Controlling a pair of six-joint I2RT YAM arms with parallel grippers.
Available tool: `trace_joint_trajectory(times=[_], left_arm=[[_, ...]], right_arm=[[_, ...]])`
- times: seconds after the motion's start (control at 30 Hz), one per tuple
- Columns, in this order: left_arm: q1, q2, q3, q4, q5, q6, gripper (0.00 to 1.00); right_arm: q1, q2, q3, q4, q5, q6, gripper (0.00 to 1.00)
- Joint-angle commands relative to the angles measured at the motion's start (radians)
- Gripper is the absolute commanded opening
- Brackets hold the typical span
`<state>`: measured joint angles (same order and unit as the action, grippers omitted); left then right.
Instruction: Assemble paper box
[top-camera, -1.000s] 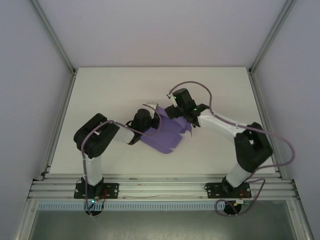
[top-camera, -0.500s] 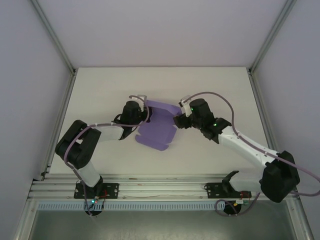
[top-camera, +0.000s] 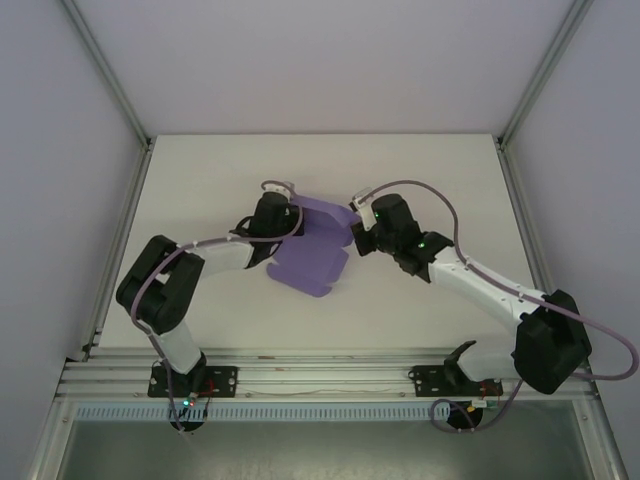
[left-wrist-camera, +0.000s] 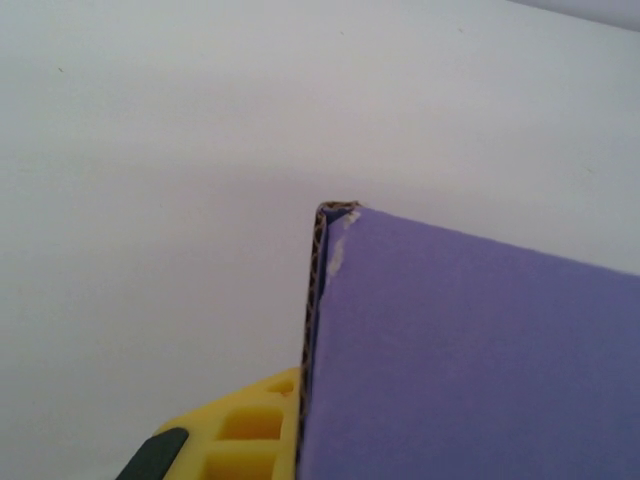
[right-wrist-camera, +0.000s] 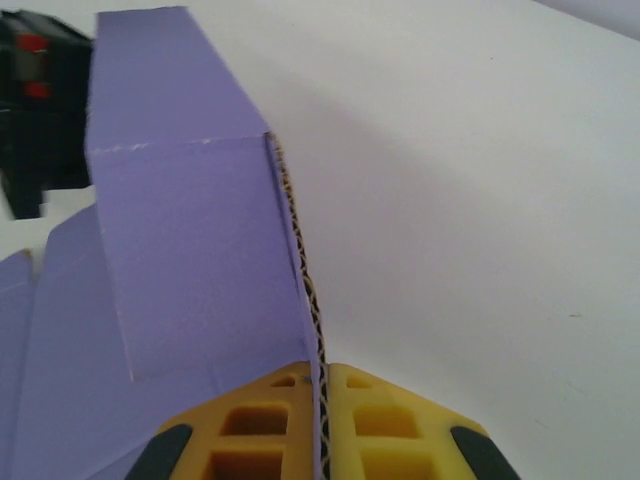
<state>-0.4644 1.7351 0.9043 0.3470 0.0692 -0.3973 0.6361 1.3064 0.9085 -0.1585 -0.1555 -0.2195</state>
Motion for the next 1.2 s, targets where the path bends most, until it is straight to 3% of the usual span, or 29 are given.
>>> trace_joint_trajectory(times=[0.0, 0.1, 0.17, 0.27, 0.33, 0.4, 0.53, 0.9, 0.97, 1.17], left_arm=[[-0.017, 0.051, 0.063, -0.150, -0.279, -0.066, 0.00], [-0.015, 0.082, 0.107, -0.248, -0.378, -0.121, 0.00], [-0.008, 0.095, 0.117, -0.261, -0.365, -0.123, 0.00], [-0.008, 0.078, 0.071, -0.150, -0.232, -0.069, 0.00], [-0.011, 0.049, 0.025, -0.051, -0.139, -0.026, 0.07], [-0.009, 0.024, -0.015, 0.026, -0.062, 0.020, 0.22], [0.004, -0.015, -0.039, 0.028, -0.007, 0.051, 0.32], [0.096, -0.069, -0.162, 0.176, 0.309, 0.078, 0.65], [0.096, -0.075, -0.174, 0.198, 0.343, 0.103, 0.67], [0.113, -0.059, -0.143, 0.199, 0.295, 0.121, 0.66]], right_arm=[[0.023, -0.034, -0.010, 0.045, -0.004, 0.028, 0.00], [0.030, -0.034, -0.009, 0.041, 0.017, 0.041, 0.00], [0.031, -0.033, -0.007, 0.039, 0.009, 0.049, 0.00], [0.030, -0.026, -0.010, 0.050, 0.007, 0.045, 0.00], [0.030, -0.017, -0.012, 0.054, 0.021, 0.042, 0.00], [0.030, -0.015, -0.012, 0.056, 0.035, 0.041, 0.00], [0.024, -0.027, -0.016, 0.058, 0.035, 0.036, 0.00], [-0.009, -0.031, -0.025, 0.017, -0.096, 0.013, 0.00], [-0.010, -0.023, -0.019, 0.001, -0.116, 0.005, 0.00], [-0.016, -0.007, -0.004, -0.045, -0.172, -0.029, 0.00]])
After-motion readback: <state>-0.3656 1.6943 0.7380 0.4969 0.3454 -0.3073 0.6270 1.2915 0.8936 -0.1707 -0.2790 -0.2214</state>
